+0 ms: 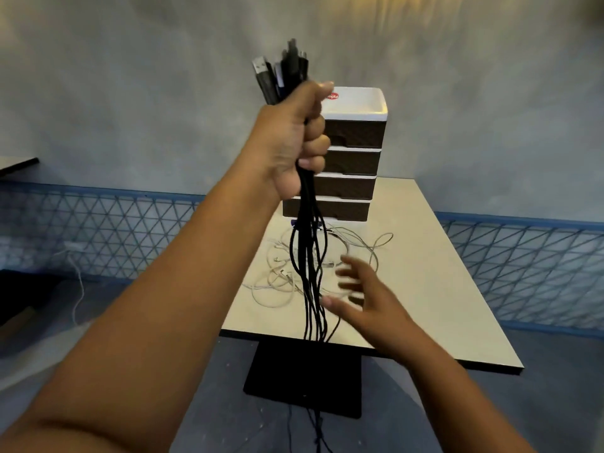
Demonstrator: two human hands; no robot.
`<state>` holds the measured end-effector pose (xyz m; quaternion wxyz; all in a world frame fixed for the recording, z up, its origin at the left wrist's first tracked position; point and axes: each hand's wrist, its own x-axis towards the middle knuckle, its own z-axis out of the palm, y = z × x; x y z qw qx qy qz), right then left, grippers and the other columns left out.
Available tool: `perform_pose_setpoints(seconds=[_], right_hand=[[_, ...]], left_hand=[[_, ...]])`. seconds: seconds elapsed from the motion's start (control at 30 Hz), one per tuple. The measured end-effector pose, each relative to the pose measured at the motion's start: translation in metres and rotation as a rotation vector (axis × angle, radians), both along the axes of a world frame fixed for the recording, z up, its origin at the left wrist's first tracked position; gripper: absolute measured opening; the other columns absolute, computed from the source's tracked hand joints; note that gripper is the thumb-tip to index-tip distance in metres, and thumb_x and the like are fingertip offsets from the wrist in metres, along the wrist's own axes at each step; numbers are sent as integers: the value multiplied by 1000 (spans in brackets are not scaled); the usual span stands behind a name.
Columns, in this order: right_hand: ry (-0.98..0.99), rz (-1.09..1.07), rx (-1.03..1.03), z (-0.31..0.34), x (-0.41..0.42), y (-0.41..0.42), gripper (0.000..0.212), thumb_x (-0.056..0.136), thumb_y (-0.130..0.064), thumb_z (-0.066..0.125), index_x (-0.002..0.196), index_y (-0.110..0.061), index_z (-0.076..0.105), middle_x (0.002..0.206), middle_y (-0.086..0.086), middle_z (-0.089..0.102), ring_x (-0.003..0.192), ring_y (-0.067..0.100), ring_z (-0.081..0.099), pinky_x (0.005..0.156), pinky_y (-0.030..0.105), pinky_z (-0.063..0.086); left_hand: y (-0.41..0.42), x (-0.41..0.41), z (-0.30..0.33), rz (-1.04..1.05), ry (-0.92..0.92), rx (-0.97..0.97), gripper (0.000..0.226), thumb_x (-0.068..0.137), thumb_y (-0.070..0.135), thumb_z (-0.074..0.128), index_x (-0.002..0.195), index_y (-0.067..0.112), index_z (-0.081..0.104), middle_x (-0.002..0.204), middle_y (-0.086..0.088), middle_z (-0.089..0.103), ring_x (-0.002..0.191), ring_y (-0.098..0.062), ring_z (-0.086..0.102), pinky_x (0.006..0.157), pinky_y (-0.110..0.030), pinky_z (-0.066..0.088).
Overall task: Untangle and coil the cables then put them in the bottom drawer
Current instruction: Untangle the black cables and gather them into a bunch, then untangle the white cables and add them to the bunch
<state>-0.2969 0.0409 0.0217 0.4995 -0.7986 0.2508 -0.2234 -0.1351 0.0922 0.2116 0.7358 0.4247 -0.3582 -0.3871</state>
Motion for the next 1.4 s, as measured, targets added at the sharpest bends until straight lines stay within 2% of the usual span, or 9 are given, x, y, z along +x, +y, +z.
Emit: perform_pose_setpoints(seconds=[0.1, 0.2, 0.4, 0.7, 0.8, 0.9, 1.03, 1.27, 1.4], right_hand=[[-224, 32, -53, 42, 22, 15, 64, 78, -51, 74, 133, -33, 48, 117, -17, 62, 110, 0, 59, 94, 20, 47], [-328, 36, 87, 40, 43, 32, 22, 88, -38, 68, 99, -22, 58, 75, -2, 64, 69, 13, 65, 74, 37, 52], [-164, -61, 216, 0, 51, 28, 27, 92, -39, 64, 75, -22, 52, 54, 0, 54, 51, 18, 54, 55, 28, 45], [10, 136, 256, -45, 61, 0, 31, 83, -48, 70, 80, -21, 55, 71, -8, 57, 72, 11, 61, 76, 33, 50], [126, 193, 202, -54, 63, -11, 37, 77, -53, 75, 104, -32, 61, 98, -12, 67, 96, 3, 64, 93, 32, 51], [196, 226, 174, -54, 65, -29, 54, 79, -31, 77, 125, -42, 52, 117, -13, 62, 114, -1, 56, 103, 27, 45], [225, 145, 166, -54, 71, -54, 47, 83, -13, 70, 121, -37, 57, 110, -8, 64, 102, 6, 62, 94, 32, 53], [206, 135, 297, -50, 99, -88, 31, 81, -38, 77, 109, -26, 71, 104, -3, 74, 99, 14, 68, 91, 32, 55], [305, -170, 52, -62, 126, -101, 6, 90, -24, 69, 88, -28, 72, 79, -8, 71, 69, 4, 62, 70, 22, 49]], left_hand=[[-6, -18, -8, -91, 0, 16, 45, 97, 33, 54, 61, 26, 28, 48, 8, 13, 40, -8, 10, 38, -18, 11], [-7, -26, -9, -148, 17, -41, 45, 98, 41, 53, 64, 26, 27, 55, 6, 10, 44, -9, 9, 38, -19, 13], [-15, -8, -16, 13, 125, -108, 42, 97, 47, 54, 65, 25, 39, 52, 8, 20, 50, -9, 9, 38, -19, 13], [-32, 32, -42, 18, 163, -40, 40, 96, 42, 56, 63, 24, 42, 50, 9, 23, 42, -5, 16, 39, -18, 14], [-28, 60, -49, 13, 210, -28, 38, 97, 36, 55, 63, 24, 44, 48, 10, 26, 39, -3, 19, 37, -16, 16], [-26, 92, -60, -7, 281, -25, 38, 99, 37, 51, 64, 24, 42, 46, 9, 27, 36, -3, 23, 33, -15, 19], [-31, 128, -79, -62, 322, -20, 38, 100, 38, 46, 65, 23, 41, 43, 9, 28, 33, -3, 25, 31, -14, 23], [-51, 178, -112, -83, 419, 31, 38, 101, 41, 43, 67, 23, 44, 42, 8, 28, 32, -3, 25, 30, -13, 22], [-60, 200, -127, -91, 440, 80, 38, 100, 42, 43, 67, 23, 43, 42, 8, 27, 31, -3, 25, 30, -13, 22]])
